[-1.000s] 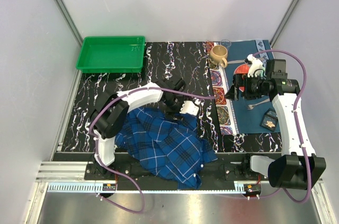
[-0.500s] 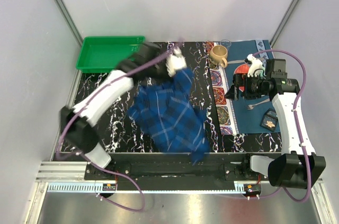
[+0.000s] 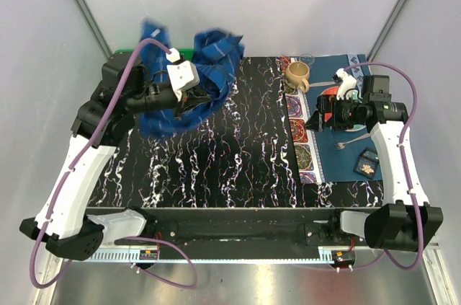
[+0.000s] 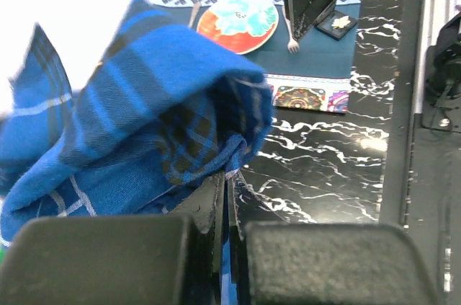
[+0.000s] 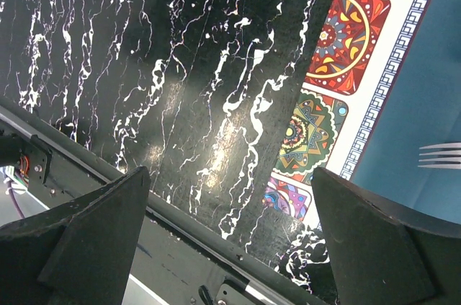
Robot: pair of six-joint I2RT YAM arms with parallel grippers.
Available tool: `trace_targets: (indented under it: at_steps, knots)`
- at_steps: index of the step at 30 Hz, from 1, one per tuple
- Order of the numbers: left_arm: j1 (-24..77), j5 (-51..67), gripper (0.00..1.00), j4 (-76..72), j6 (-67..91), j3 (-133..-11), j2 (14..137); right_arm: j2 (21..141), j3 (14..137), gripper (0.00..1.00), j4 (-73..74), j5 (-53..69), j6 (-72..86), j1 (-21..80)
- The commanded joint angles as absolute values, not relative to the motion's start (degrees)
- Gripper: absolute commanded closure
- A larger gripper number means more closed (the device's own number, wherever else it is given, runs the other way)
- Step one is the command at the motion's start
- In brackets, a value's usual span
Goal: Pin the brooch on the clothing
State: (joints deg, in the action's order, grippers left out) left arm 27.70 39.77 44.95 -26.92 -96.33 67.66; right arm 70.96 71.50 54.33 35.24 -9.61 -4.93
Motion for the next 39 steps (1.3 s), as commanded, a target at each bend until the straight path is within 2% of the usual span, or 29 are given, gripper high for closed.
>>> trace_targets:
  at_steps: [1, 5, 8, 12, 16, 18, 19, 20, 21, 22, 29, 31, 39]
  knots:
    - [25.67, 44.91, 1.00, 43.07, -14.77, -94.32, 68.29, 71.01, 74.71, 0.00, 53.53, 36.65, -9.67, -5.10]
    - [19.79, 45.35, 1.00, 46.05, -17.65, -86.68, 70.66, 71.28, 74.97, 0.00, 53.88, 36.30, -9.75, -5.10]
    - [12.41, 43.95, 1.00, 49.73, -26.08, -81.59, 72.24, 70.75, 74.88, 0.00, 54.49, 35.51, -10.63, -5.10]
    - [2.14, 39.22, 1.00, 55.36, -41.61, -77.96, 74.70, 70.31, 74.79, 0.00, 55.11, 34.80, -11.95, -5.10]
    - [-3.33, 31.31, 1.00, 60.38, -52.10, -76.30, 79.53, 70.75, 74.71, 0.00, 55.02, 35.24, -12.04, -5.10]
    - [-5.70, 29.53, 0.60, 61.08, -55.27, -76.20, 80.68, 71.01, 74.44, 0.00, 54.76, 35.77, -11.87, -5.10]
    - [-6.32, 30.40, 0.46, 63.09, -56.07, -76.72, 80.68, 71.02, 74.27, 0.00, 54.76, 35.86, -11.78, -5.10]
    - [-6.50, 31.54, 0.23, 64.50, -56.51, -78.21, 80.51, 71.02, 74.09, 0.00, 54.84, 36.03, -11.69, -5.10]
    - [-6.33, 34.77, 0.13, 66.43, -58.43, -79.01, 79.55, 70.93, 73.92, 0.00, 54.76, 36.04, -11.69, -5.10]
    - [-5.98, 36.54, 0.07, 70.45, -59.93, -79.54, 78.93, 70.67, 73.74, 0.00, 54.58, 36.04, -11.69, -5.10]
    - [3.60, 26.21, 0.08, 63.11, -51.44, -69.44, 74.17, 71.01, 73.30, 0.00, 53.88, 36.56, -11.08, -5.10]
    - [3.52, 24.61, 0.14, 64.33, -49.23, -70.48, 78.91, 71.10, 73.21, 0.00, 53.88, 36.74, -10.81, -5.10]
    - [1.41, 28.30, 0.12, 66.62, -45.00, -77.16, 93.93, 70.75, 73.39, 0.00, 54.31, 35.86, -10.90, -5.10]
